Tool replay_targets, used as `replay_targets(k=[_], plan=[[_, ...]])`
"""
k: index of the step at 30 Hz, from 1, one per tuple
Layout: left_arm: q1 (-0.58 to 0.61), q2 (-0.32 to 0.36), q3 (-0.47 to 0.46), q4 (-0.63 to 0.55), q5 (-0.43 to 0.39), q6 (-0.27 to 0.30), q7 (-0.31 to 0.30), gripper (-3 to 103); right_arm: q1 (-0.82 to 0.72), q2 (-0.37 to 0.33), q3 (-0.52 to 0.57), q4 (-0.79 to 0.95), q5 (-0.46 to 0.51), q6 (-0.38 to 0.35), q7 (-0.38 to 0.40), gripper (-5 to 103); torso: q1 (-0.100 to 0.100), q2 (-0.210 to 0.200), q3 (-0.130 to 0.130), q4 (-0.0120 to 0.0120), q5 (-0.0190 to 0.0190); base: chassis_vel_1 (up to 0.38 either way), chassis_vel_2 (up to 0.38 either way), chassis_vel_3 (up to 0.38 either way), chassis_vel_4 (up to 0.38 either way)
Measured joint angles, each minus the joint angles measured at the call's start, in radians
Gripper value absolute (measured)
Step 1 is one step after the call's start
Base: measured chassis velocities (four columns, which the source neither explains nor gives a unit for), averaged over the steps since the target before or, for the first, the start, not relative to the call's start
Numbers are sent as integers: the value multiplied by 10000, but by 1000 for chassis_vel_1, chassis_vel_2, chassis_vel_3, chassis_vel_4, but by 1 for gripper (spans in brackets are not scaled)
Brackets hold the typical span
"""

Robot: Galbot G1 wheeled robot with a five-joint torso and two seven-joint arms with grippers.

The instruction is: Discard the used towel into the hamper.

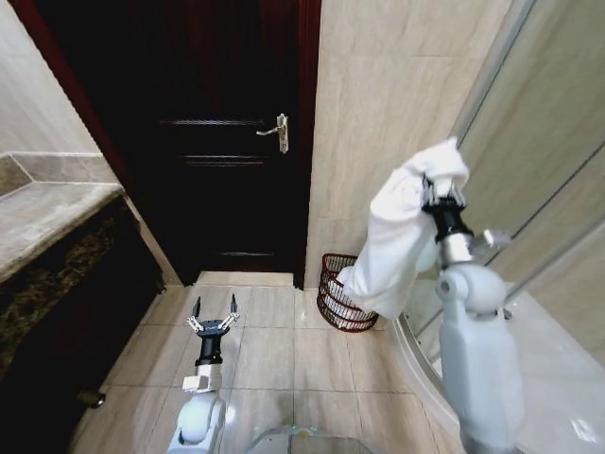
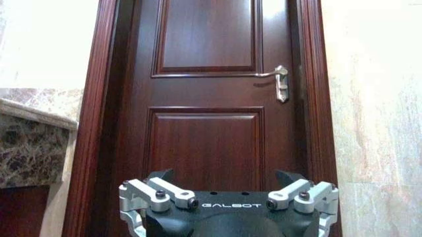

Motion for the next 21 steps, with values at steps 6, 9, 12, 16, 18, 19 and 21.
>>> replay_targets(k=[6,9,12,16,18,19,21], plan=[[190,9,-93,-76,-10,-96,0,100,1212,-315,-330,-580,162,-61,137,27,-6,-12,-8,1,1,0,0,0,0],[201,28,-144,-66,-61,-175,-2,100,2313,-558,-657,-1266,478,-106,285,27,-9,-20,-15,-1,-3,0,0,0,0],[171,27,-146,-66,-98,-176,-2,100,2977,-513,-892,-1975,521,44,305,27,-11,-23,-17,-1,-4,0,0,0,0],[125,9,-134,-70,-109,-169,-2,100,3282,-233,-1202,-2831,376,326,278,27,-13,-28,-19,1,-5,0,0,0,0],[114,1,-131,-66,-110,-161,-6,100,2994,15,-1303,-3127,166,433,177,27,-13,-31,-20,3,0,0,0,0,0],[114,1,-131,-66,-110,-161,-6,100,2994,15,-1303,-3127,166,433,177,27,-13,-31,-20,3,0,0,0,0,0],[112,1,-128,-53,-110,-158,-5,100,2588,300,-1318,-3515,-180,578,22,27,-14,-34,-21,1,0,0,0,0,0]])
